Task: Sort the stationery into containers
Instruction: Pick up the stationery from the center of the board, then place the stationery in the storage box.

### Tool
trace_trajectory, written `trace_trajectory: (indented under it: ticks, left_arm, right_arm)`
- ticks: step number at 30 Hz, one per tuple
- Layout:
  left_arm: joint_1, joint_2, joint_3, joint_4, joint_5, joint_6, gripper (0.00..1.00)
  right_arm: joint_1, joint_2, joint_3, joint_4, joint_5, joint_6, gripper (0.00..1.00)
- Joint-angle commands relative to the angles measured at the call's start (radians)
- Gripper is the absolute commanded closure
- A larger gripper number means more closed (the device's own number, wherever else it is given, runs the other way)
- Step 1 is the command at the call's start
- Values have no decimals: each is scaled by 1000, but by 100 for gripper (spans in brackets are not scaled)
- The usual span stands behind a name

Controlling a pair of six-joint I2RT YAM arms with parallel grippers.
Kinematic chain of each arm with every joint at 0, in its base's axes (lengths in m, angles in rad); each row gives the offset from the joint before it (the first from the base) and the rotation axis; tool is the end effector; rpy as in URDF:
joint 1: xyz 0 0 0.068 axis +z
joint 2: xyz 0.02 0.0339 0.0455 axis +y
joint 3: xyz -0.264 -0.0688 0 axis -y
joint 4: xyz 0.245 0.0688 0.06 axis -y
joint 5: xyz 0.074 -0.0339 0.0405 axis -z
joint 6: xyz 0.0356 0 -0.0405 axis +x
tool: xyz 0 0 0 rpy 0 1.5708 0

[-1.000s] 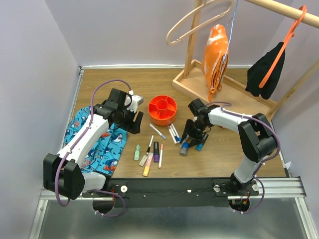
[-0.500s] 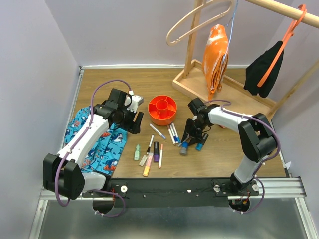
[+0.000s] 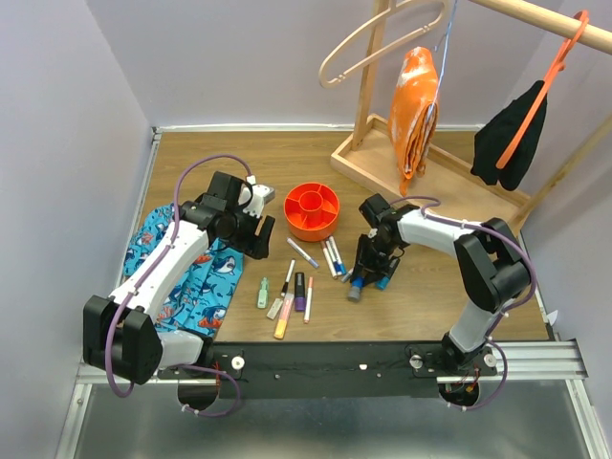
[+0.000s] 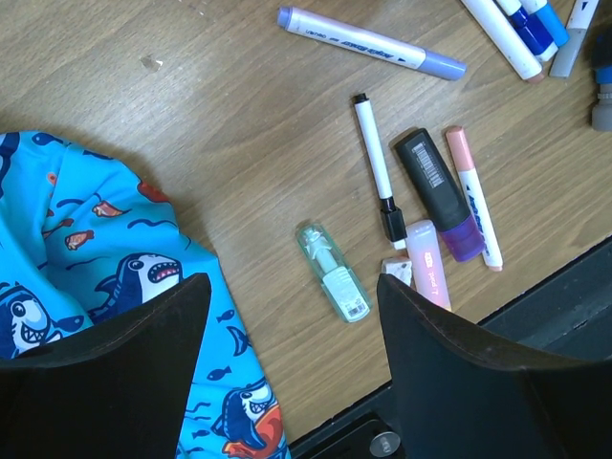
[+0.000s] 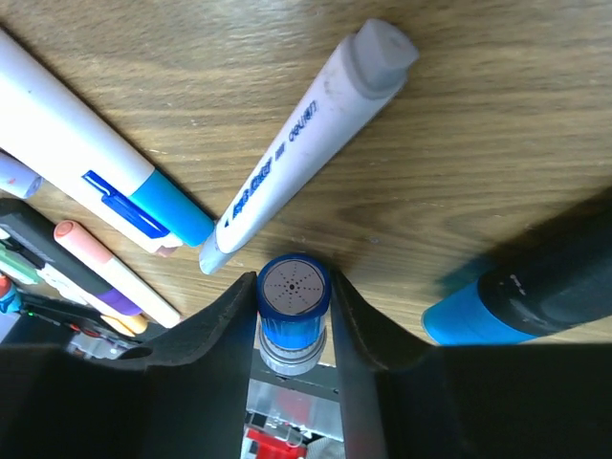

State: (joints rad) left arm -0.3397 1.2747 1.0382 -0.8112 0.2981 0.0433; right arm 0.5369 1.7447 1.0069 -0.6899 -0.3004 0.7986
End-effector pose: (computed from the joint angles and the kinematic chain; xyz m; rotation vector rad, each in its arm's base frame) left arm 0.2315 -0.0929 0.2734 0.6034 2.5577 -0.4938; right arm 0.2547 0.1639 0.1462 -0.3625 -3.0059 -0.4941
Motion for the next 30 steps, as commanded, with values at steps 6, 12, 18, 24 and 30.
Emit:
trace_trajectory:
  ticks: [6,12,18,24,30]
  left_arm:
    - [14,-41,-21,3,-25,9,20]
    - [15,-51,-17,0,-31,15,20]
    - [27,-64,-6,0,-27,41,19]
    - [28,-81,-20,24,-33,53,19]
    - [56,-100,-26,53,-53,73,19]
  right_arm:
    - [14,-43,-28,-3,64,-48,82]
    - [35,-158,55,-77,79,-212,99]
    - [55,-218,156,-66,93,-331,99]
    - [87,-276,289,25,159,-453,99]
    - [90,-390,178,426,295,-550,99]
